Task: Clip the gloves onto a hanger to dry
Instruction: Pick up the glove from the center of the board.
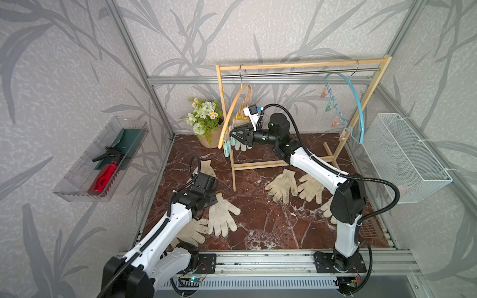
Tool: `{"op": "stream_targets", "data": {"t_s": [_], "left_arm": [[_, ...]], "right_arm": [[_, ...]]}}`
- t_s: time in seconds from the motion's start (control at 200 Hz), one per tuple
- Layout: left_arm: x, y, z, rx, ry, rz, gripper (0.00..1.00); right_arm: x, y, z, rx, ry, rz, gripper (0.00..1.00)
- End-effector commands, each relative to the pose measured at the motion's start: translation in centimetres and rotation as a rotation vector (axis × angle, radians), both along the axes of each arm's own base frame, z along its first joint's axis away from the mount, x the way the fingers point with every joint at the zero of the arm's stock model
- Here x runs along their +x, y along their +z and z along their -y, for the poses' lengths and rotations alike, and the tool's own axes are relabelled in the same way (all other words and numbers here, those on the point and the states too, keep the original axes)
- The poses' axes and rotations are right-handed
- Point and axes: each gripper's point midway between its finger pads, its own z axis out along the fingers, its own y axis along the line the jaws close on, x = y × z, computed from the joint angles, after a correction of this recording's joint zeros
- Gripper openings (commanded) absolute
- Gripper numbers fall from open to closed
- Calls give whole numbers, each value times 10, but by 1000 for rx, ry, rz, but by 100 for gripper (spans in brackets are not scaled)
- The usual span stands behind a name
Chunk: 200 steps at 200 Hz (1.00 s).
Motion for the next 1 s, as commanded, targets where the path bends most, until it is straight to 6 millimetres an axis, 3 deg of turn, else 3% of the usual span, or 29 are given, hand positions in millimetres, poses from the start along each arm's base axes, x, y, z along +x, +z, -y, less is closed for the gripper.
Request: {"op": "stream_targets", "data": {"t_s": [0.0,0.23,0.365,0.46,0.565,0.625,0.68,0.805,0.875,0.995], "left_arm": [[8,-17,23,-136,32,-25,34],[13,-55,34,-93,-9,-128,37],[8,-73,33,-35,-21,-174,49],[1,-85,30,2,-21,-212,52],[-5,-97,29,10,-15,-241,46],[-5,-100,31,9,-18,-236,34],[-4,-98,32,3,-20,-223,20],[4,-84,34,-4,-36,-165,0],[13,-65,37,-23,-55,-89,0],[30,-16,42,-71,-99,103,0]], "right_arm": [[-10,21,7,22,1,41,27],[-9,19,7,23,0,38,28],[-9,19,7,22,-1,38,28],[-9,19,7,23,0,37,28],[-10,19,7,24,0,39,28],[-10,19,8,24,0,39,28],[-10,19,8,24,0,40,28],[-10,20,10,24,-5,42,28],[-10,21,11,26,-9,41,28],[-10,23,12,29,-12,44,28]]}}
